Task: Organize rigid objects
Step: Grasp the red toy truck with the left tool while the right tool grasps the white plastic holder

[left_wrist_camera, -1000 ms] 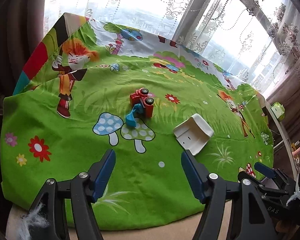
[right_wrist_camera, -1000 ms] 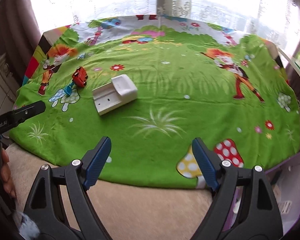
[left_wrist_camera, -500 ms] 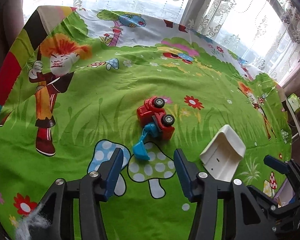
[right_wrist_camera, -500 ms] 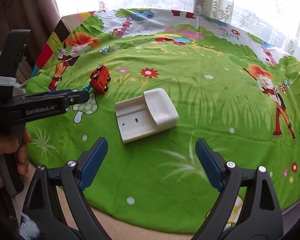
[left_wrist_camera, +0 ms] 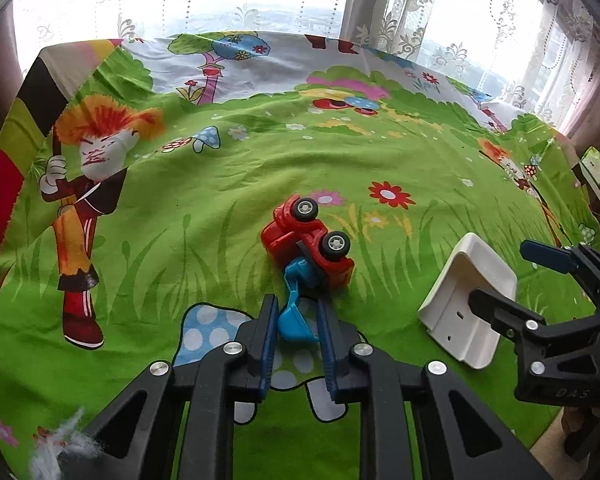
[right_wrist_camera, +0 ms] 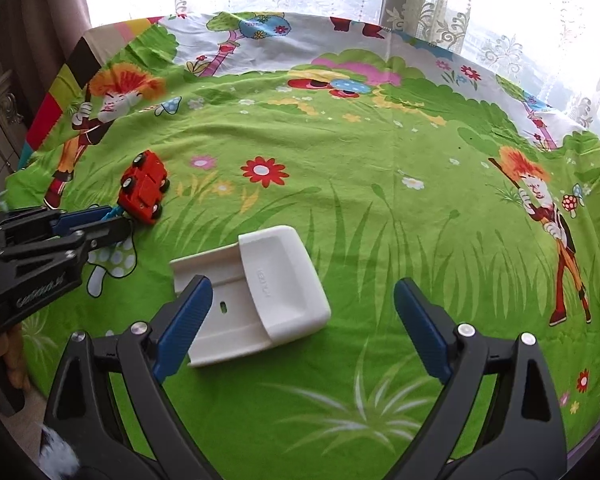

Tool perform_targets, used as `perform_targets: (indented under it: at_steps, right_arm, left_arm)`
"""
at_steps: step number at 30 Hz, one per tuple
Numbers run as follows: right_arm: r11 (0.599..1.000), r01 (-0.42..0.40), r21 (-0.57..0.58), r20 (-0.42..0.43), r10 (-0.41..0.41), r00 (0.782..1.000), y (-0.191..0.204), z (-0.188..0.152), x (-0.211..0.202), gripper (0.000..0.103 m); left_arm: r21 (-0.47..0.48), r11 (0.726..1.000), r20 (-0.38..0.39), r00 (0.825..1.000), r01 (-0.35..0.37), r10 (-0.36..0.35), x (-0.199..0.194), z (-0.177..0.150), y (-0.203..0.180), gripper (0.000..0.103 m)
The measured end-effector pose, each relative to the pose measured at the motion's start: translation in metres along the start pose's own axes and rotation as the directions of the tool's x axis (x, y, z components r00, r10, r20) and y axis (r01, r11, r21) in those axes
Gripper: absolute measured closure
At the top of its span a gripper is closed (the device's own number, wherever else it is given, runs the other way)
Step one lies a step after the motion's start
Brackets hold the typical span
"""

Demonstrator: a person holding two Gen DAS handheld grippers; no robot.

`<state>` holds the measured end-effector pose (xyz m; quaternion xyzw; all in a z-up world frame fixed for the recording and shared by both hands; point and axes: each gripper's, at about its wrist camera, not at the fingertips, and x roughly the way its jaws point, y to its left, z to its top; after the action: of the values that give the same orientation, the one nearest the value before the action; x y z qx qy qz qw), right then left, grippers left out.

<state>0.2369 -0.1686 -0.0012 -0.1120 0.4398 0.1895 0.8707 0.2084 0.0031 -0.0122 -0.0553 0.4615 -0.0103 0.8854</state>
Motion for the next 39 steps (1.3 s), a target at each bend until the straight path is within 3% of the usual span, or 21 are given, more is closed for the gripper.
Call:
perform_targets:
  at_steps: [2,5,7,14,21,39]
  right_arm:
    - [1.0,-0.001,-0.015,-0.004,0.001,1.0,0.002,0.001,0.006,0.013]
    - [1.0,-0.019,-0.021,-0.036,0.018,0.999,0.004,-0.001,0.012,0.05]
    - [0.999,-0.039,-0.011,-0.032,0.039,0.999,0.004,-0.002,0.011,0.059]
    - [0.998,-0.039,0.041,-0.02,0.04,0.999,-0.001,-0.01,0.0,0.064]
    - [0.995,-0.009,0.095,0.023,0.007,1.0,-0.009,-0.027,-0.031,0.064]
    - [0.991,0.02,0.135,0.055,-0.028,0.998,-0.016,-0.067,-0.084,0.064]
  left_arm:
    - [0.006,1.0,0.005,1.0,0.004,-0.004,-0.002,0.0,-0.001,0.082]
    - [0.003,1.0,0.006,1.0,0.016,-0.016,-0.005,-0.003,-0.003,0.082]
    - [-0.001,1.0,0.003,1.0,0.027,-0.027,-0.006,-0.005,-0.003,0.082]
    - [-0.09,0.989,0.001,0.993,0.115,-0.115,-0.017,-0.013,0.002,0.082]
    - [-0.108,0.981,0.021,0.987,0.161,-0.159,-0.036,-0.024,-0.009,0.082]
    - [0.001,0.991,0.075,0.989,0.131,-0.131,-0.087,-0.056,-0.055,0.086]
